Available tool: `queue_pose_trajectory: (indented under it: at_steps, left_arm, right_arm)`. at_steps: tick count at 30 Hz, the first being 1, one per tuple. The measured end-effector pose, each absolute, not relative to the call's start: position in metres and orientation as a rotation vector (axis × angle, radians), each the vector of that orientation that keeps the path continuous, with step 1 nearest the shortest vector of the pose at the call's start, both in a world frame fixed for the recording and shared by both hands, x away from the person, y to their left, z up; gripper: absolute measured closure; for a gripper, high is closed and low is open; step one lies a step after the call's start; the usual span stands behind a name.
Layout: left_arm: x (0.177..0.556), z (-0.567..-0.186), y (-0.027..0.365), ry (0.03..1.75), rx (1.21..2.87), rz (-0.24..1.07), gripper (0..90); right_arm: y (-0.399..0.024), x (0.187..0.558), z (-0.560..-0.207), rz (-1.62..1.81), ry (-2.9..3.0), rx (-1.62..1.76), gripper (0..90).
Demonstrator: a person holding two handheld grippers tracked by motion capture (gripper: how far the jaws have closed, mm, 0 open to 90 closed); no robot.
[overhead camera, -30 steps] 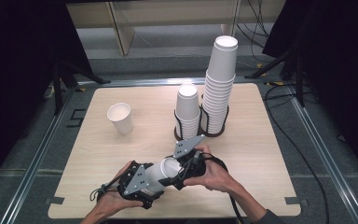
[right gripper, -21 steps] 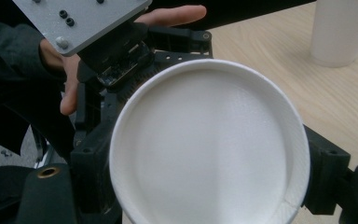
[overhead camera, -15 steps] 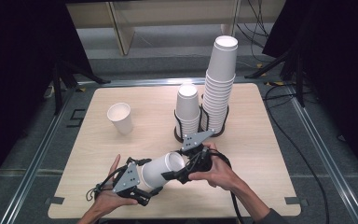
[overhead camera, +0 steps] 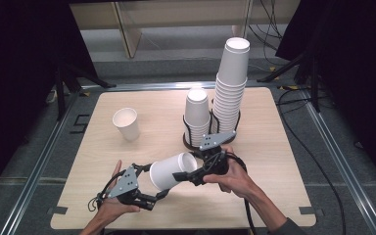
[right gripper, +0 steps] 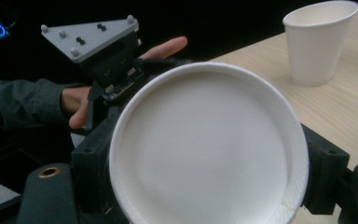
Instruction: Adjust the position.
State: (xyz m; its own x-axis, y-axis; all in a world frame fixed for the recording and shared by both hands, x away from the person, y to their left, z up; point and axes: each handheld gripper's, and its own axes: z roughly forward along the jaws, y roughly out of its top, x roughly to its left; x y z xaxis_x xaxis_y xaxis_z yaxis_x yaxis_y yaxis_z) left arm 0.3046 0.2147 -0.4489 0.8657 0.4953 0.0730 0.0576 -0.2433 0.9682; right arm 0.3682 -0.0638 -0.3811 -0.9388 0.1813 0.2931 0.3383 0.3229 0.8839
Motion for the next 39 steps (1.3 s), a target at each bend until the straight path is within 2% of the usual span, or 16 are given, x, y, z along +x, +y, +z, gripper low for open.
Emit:
queue_pose_trajectory:
  at_steps: [7,13,18,31,39]
  left_arm:
    - [0.3051,-0.4463,0.2173,0.447,1.733,0.415,14.3]
    - [0.3042,-0.4466,0.2149,0.433,1.711,0.423,11.3]
    - [0.3023,-0.4453,0.2127,0.453,1.696,0.447,0.0]
    - [0.3031,-0.4456,0.2106,0.49,1.694,0.476,0.0]
    - [0.3018,-0.4466,0.209,0.426,1.693,0.473,0.0]
  right_arm:
    - [-0.0718,0.3717,-0.3752,-1.752,-2.38,-0.5,23.9]
    - [-0.0699,0.3692,-0.374,-1.741,-2.356,-0.479,24.0]
    - [-0.0644,0.3674,-0.3767,-1.728,-2.332,-0.444,24.0]
    - [-0.0658,0.3676,-0.3773,-1.703,-2.303,-0.469,24.2]
    - [-0.0666,0.372,-0.3819,-1.684,-2.286,-0.44,24.3]
